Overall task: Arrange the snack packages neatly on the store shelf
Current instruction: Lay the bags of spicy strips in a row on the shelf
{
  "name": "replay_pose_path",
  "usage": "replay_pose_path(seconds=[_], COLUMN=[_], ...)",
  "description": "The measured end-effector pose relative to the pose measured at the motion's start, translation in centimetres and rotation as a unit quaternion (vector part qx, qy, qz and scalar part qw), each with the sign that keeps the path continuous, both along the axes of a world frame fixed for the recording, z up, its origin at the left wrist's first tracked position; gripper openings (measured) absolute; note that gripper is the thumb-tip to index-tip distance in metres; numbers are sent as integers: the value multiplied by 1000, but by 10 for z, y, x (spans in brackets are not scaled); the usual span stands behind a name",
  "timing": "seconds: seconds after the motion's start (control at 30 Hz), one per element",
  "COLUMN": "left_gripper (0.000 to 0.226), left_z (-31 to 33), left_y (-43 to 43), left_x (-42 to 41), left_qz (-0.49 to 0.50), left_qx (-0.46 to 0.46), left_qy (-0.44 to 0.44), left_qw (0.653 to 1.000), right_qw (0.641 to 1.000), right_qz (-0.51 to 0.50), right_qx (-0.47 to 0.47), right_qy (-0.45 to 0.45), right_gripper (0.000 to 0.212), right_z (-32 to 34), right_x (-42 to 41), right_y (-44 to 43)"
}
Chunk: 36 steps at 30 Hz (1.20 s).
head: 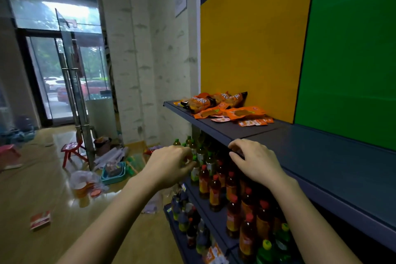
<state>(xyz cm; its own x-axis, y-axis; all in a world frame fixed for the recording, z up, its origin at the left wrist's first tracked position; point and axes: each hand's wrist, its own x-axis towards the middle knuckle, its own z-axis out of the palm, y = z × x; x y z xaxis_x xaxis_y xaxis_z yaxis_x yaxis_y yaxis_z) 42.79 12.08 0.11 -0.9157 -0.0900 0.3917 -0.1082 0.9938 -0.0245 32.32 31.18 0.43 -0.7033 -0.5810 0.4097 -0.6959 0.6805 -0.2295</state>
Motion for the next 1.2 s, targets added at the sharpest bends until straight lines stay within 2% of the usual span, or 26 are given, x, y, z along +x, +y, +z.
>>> replay_pose_path(seconds=[0.23, 0.5, 0.67, 0.73, 0.9, 1.07, 1.2], left_gripper=[33, 29, 27, 25, 27, 26, 29], left_z=[-8, -8, -1, -1, -3, -5, -5], left_y=[-76, -137, -167, -176, -194, -216, -233], left_x=[-83, -218, -300, -327, -390, -453, -496], left_qz=[-58, -120, -166, -186, -227, -245, -262], left_qx=[14, 49, 51, 67, 98, 132, 146], left_qy=[5, 28, 22, 33, 11, 29, 13], left_qw=[998, 991, 985, 980, 969, 960, 954], right_qw=[998, 990, 979, 972, 943, 924, 888], right_qz=[-62, -140, -203, -235, -306, -358, -430], right_qx=[20, 19, 16, 13, 71, 41, -7], right_qy=[-11, 14, -5, -24, -108, -131, -164], right_gripper=[29, 30, 31, 32, 36, 37, 43], right_z=[0, 4, 8, 6, 4, 2, 4], right_x=[-70, -181, -240, -258, -287, -315, -331], right_y=[-60, -114, -133, -135, -130, -142, -157])
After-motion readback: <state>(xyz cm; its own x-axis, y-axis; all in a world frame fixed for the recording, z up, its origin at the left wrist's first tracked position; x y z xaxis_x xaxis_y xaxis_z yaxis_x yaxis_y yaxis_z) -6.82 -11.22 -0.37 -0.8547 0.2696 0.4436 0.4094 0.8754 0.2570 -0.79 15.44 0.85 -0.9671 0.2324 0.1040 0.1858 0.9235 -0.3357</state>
